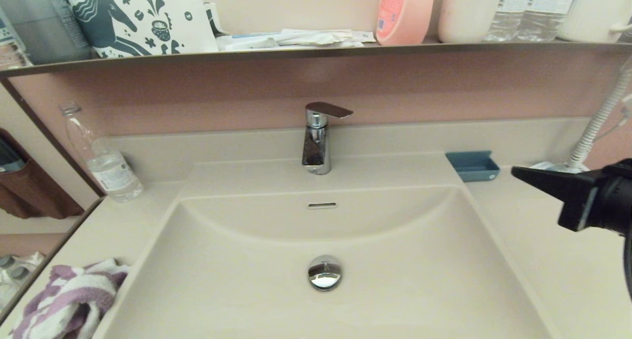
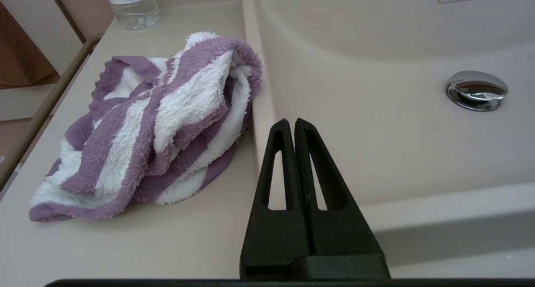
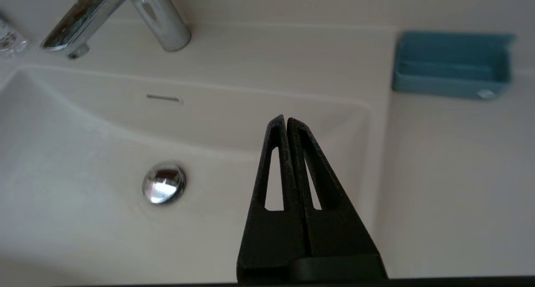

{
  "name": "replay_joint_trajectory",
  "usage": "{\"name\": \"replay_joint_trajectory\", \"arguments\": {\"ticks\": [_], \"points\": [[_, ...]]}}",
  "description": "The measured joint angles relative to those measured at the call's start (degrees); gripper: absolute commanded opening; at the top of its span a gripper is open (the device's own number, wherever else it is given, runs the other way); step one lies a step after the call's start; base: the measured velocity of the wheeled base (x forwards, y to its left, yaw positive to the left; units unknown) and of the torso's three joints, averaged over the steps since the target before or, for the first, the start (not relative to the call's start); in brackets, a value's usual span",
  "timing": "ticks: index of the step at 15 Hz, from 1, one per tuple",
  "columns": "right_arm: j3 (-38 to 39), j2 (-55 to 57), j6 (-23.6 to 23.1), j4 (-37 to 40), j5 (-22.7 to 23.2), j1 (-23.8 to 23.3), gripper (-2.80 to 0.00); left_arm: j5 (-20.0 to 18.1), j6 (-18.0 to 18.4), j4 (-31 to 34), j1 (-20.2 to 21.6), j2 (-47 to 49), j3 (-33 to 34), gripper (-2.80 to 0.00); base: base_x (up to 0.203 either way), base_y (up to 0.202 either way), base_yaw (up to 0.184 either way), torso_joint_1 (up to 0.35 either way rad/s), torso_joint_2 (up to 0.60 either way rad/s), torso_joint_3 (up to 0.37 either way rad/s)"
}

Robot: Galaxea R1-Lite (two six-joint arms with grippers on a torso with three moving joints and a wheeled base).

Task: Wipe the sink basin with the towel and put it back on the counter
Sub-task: Turn on the faucet

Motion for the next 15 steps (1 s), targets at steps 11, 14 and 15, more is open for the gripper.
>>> {"name": "replay_joint_trajectory", "arguments": {"ticks": [11,14,15], "points": [[-19.9,30.5,-0.3,-18.3,-6.0,13.9,-2.80,0.0,0.0,0.0,0.0,0.0,0.0,-2.80,0.000,0.000,0.000,0.000,0.00,0.000],[-23.1,35.1,-2.4,-20.1,-6.0,15.9,-2.80,0.0,0.0,0.0,0.0,0.0,0.0,-2.80,0.000,0.000,0.000,0.000,0.00,0.000],[-24.0,36.5,-2.7,-21.8,-6.0,16.3,-2.80,0.0,0.0,0.0,0.0,0.0,0.0,-2.80,0.000,0.000,0.000,0.000,0.00,0.000]]}}
